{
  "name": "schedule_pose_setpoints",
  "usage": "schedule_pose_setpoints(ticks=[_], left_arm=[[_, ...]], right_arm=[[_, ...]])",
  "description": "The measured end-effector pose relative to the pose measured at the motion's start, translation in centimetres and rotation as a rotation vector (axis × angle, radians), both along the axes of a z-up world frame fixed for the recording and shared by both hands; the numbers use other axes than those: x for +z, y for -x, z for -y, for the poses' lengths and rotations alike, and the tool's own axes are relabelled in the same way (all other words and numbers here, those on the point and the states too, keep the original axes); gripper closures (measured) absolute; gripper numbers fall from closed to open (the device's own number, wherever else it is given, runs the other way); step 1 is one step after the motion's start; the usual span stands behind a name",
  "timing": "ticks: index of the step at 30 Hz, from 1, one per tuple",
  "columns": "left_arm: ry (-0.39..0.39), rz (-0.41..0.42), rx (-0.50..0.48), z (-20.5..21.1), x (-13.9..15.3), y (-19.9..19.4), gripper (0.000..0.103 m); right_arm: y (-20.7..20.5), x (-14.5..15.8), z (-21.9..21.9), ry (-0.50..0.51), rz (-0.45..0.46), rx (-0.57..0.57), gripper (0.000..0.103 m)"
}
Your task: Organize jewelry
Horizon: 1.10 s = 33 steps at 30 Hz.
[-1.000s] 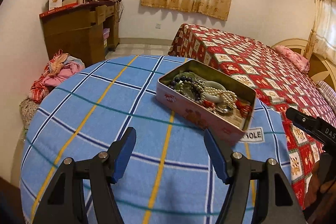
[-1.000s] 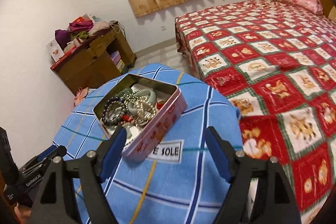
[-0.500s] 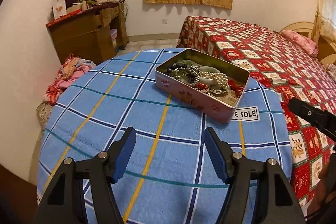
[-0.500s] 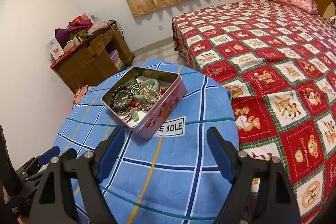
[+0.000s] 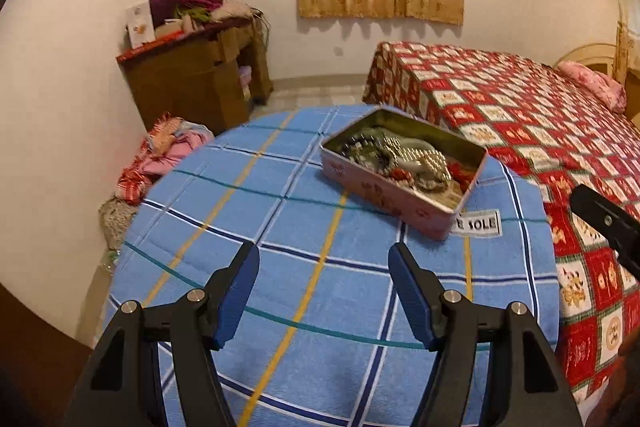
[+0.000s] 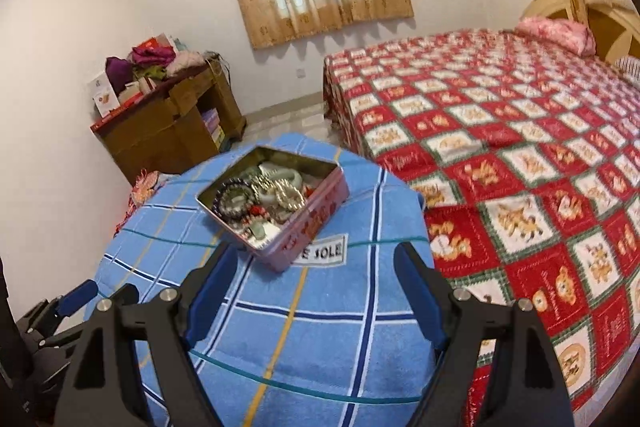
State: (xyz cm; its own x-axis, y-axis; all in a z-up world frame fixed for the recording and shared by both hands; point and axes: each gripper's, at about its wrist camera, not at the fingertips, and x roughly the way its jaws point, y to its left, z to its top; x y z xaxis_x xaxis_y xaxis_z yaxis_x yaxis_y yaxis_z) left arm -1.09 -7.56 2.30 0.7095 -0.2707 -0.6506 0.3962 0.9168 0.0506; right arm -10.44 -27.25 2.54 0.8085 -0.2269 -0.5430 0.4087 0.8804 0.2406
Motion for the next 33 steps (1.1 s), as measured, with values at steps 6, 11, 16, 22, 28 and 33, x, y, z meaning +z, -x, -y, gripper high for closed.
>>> schedule_pose_setpoints(ticks=[6,11,16,22,28,33], left_arm=[[0.07,0.035,0.014,-0.9,2.9,0.5,0.036],[0.138,0.088,0.007,-1.6,5.3,1.0,0.035],[0.152,0.206,0.038,-2.0,7.1,2.4,0.024],[0.163,0.274,0.038,-1.9,8.8,3.1,0.024],[0.151,0.284,0.031,-1.3,9.1,3.4,0.024],[0.127,0.291,0.028,-1.1,9.1,3.4,0.024]], right_arm=[[1.3,2.7,-2.0,0.072,0.089,-0.008,0.016],[1.7,4.7,-3.2,0.137,0.145,-0.019,0.013],[1.9,5.6,-3.2,0.124,0.184,-0.022,0.012],[1.9,6.2,-3.3,0.121,0.205,-0.023,0.012],[2.2,6.5,-3.2,0.13,0.21,-0.031,0.012],[2.1,6.3,-3.2,0.119,0.2,-0.028,0.012]])
